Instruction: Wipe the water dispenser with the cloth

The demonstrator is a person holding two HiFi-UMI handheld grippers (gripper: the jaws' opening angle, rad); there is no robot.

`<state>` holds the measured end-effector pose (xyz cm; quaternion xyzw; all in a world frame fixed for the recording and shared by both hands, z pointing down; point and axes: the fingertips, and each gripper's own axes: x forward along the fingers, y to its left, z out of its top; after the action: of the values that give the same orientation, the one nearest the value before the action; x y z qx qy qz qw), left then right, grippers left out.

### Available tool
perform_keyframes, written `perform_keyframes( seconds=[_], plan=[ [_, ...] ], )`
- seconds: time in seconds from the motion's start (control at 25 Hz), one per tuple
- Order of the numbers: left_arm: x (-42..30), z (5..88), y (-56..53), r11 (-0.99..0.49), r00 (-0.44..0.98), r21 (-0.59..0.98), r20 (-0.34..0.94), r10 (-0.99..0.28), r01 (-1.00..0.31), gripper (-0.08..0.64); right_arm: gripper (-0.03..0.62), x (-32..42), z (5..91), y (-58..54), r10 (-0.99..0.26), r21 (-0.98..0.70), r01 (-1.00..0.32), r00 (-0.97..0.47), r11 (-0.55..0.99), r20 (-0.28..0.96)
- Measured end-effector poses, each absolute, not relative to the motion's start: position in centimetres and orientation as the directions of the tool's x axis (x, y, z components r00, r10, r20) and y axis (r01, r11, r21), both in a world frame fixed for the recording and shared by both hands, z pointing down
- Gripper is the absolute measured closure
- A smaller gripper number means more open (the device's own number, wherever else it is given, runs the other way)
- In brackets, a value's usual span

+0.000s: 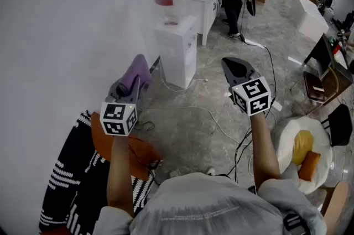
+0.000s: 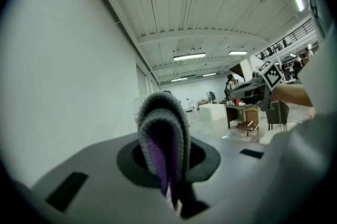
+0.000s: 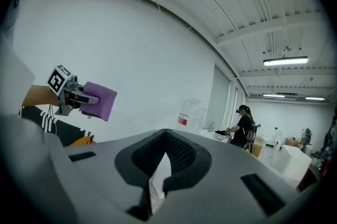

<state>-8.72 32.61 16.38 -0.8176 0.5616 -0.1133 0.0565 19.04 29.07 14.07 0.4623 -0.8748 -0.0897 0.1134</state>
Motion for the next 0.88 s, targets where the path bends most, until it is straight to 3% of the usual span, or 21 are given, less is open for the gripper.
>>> perform_keyframes(
  seconds=[0.88],
  plan=[
    [2.6, 18.1, 30.2, -0.318, 0.290, -0.249, 0.142, -0.946, -0.915, 0.515, 0.584, 26.4, 15.3, 25.3, -0.751, 0.244, -0.717, -0.654, 0.654, 0.091]
  ],
)
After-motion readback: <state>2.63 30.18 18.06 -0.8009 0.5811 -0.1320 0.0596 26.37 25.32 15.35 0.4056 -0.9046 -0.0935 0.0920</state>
